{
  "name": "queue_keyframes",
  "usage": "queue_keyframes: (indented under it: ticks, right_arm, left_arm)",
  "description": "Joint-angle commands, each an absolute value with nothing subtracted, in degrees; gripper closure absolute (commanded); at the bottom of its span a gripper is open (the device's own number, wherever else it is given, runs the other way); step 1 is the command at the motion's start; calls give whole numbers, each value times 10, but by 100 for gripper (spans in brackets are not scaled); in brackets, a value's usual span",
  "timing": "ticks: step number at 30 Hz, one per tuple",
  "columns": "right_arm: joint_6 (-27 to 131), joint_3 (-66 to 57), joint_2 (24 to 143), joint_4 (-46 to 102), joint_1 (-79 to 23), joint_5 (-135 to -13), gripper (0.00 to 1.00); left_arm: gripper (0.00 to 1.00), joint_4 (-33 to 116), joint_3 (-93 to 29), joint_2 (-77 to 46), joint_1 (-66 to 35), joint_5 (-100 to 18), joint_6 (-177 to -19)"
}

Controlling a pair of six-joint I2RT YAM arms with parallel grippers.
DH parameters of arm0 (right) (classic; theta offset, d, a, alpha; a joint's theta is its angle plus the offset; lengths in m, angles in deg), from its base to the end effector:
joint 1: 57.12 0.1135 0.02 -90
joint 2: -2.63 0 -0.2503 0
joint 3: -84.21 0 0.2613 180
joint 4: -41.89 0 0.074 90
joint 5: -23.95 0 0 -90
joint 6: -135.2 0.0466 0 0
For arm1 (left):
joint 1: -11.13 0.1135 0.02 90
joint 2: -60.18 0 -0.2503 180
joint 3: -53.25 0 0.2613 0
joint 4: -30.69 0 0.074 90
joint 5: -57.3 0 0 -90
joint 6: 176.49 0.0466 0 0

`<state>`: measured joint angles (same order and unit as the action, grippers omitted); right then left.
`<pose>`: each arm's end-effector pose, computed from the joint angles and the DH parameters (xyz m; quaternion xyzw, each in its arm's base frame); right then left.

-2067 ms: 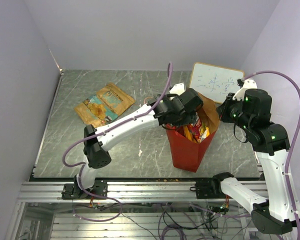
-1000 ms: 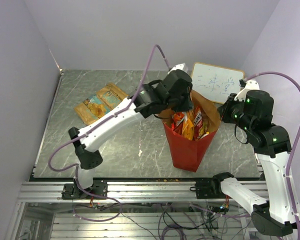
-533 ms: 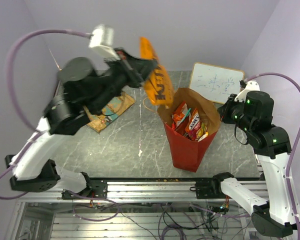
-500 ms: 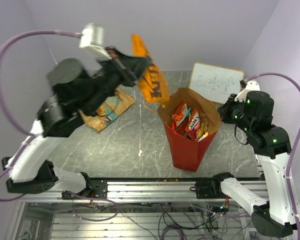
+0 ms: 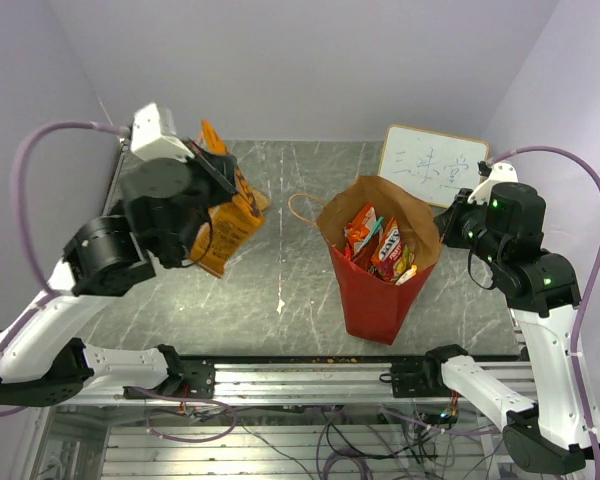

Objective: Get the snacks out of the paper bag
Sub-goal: Place the snack at the center of the board.

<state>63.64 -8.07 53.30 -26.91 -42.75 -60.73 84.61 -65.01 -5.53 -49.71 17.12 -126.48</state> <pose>0.1598 0.0365 0.4256 0.0544 0.8512 0.1090 0.5105 0.1188 -0.1398 0.5466 -0.1720 0.6915 -0.2963 0.6360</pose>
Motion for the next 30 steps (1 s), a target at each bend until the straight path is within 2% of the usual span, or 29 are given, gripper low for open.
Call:
queue_keyframes:
  ticks: [1, 8, 12, 18, 30]
  right_arm:
    - [637, -73, 531, -252, -426, -616, 100]
    - [639, -76, 534, -252, -426, -624, 100]
    - [638, -77, 533, -255, -426, -626, 100]
    - [642, -74, 531, -255, -426, -632, 100]
    - [641, -75, 526, -263, -426, -626, 100]
  left_arm:
    - [93, 939, -567, -31, -497, 249, -1432]
    - [93, 939, -408, -20, -478, 307, -1459]
    - [93, 906, -375, -44, -418, 267, -1410]
    - [93, 823, -365, -68, -322, 198, -1322]
    - [93, 819, -410, -126, -163, 113, -1191]
